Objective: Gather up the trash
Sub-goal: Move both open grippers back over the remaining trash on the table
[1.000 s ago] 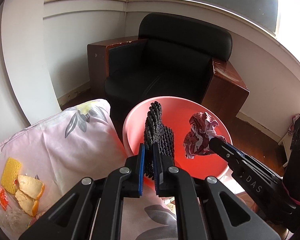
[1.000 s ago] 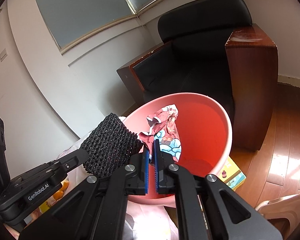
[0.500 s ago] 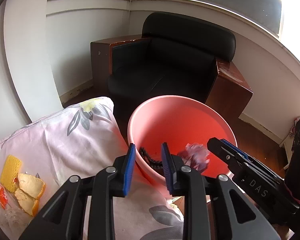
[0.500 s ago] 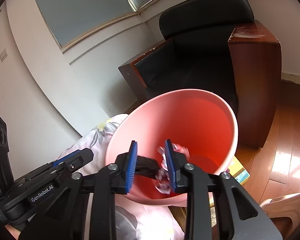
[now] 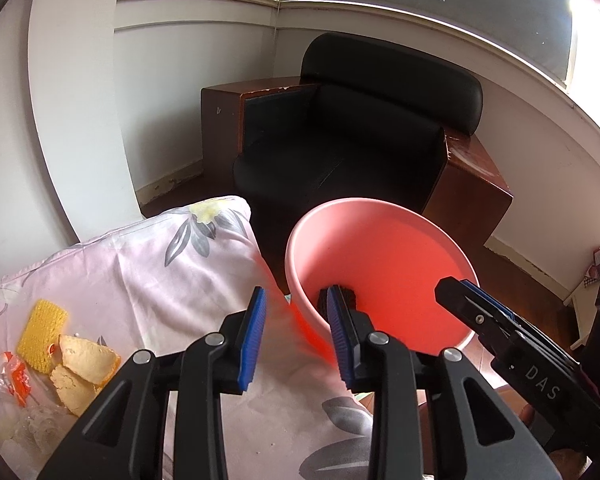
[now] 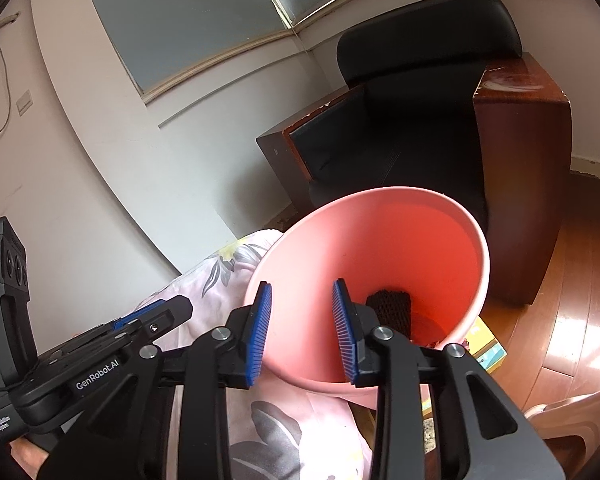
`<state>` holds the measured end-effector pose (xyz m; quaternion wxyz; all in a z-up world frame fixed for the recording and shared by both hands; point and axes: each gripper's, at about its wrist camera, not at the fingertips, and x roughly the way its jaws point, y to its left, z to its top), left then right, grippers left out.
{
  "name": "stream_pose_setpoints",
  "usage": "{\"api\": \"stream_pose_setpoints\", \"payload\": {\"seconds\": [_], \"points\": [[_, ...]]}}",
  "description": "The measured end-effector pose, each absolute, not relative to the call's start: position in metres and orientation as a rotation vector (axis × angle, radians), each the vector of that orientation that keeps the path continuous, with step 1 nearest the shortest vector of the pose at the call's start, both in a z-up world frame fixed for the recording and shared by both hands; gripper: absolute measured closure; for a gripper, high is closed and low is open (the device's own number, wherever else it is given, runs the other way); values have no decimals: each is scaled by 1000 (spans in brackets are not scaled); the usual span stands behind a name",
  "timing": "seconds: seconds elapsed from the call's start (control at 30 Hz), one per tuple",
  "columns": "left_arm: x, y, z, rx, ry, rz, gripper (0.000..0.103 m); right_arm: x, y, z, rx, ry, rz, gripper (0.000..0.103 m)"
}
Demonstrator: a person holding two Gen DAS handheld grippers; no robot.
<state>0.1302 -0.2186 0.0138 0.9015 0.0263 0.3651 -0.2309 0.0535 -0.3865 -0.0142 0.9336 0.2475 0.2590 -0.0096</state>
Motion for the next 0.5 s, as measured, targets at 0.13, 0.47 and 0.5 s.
{"api": "stream_pose_setpoints", "payload": {"seconds": [0.13,0.47,0.5], "points": [[124,-206,18,47,750,-463,72,50,-377,-10,493,530,4,71],[107,-173,28,13,735,-431,72,36,-356,-4,516,546,76,71],[104,-168,29,8,734,-427,72,34,-353,-4,525,553,89,71]]}}
